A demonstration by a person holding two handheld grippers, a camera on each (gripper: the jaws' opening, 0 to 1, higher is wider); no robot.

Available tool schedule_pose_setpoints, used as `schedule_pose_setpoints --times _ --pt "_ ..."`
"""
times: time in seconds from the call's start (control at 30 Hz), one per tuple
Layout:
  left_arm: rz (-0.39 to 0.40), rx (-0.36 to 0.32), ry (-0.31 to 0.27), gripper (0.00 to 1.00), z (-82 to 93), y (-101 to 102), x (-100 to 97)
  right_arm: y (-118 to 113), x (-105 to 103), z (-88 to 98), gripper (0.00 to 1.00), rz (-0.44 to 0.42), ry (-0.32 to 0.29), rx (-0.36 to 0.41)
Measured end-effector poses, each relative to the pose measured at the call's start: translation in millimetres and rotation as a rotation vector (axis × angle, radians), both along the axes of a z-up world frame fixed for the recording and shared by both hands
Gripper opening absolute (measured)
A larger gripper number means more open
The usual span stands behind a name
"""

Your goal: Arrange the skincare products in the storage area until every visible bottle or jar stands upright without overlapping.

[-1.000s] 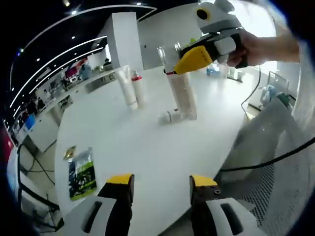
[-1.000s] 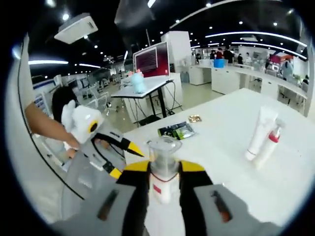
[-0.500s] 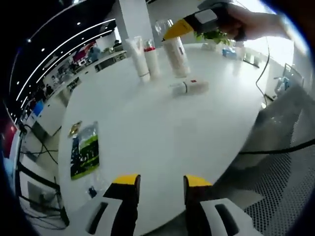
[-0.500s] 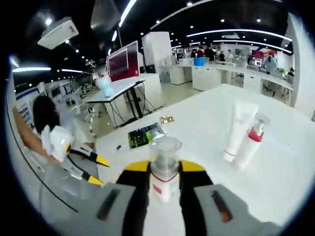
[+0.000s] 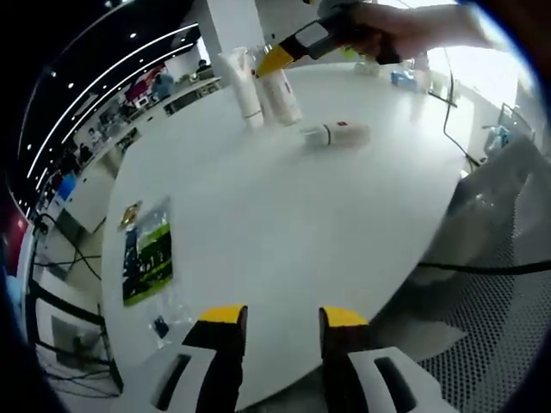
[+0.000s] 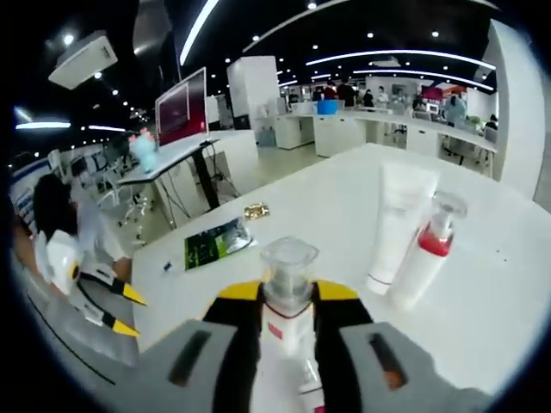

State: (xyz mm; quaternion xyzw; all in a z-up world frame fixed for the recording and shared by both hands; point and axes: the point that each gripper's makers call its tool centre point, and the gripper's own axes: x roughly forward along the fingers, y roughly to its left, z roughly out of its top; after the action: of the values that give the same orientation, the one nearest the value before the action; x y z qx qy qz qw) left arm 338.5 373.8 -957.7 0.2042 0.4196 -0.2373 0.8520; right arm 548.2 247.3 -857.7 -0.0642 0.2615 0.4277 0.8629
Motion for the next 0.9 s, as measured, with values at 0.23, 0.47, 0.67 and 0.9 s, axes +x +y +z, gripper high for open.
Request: schedule_pose_setpoints --times 0.23,0.47,0.67,0.9 --pt "-0.002 0.007 0.001 0.34 -1.4 1 -0.2 -3 14 -7.9 0.22 -0.032 -0.022 -0.015" --pt "-0.006 0.013 0.005 0.33 -2.3 2 -1.3 -12 27 -17.6 0.22 -0.067 -0.065 -0.048" --pt "-0.021 0.017 0.011 0.33 -3.8 0 -2.8 -28 45 -23.2 0.22 -0.165 -0.086 -0.035" --pt "-0.023 0.020 0.012 0.32 -4.1 0 -3.2 -26 59 -32.9 0.22 -0.211 -0.092 -0.025"
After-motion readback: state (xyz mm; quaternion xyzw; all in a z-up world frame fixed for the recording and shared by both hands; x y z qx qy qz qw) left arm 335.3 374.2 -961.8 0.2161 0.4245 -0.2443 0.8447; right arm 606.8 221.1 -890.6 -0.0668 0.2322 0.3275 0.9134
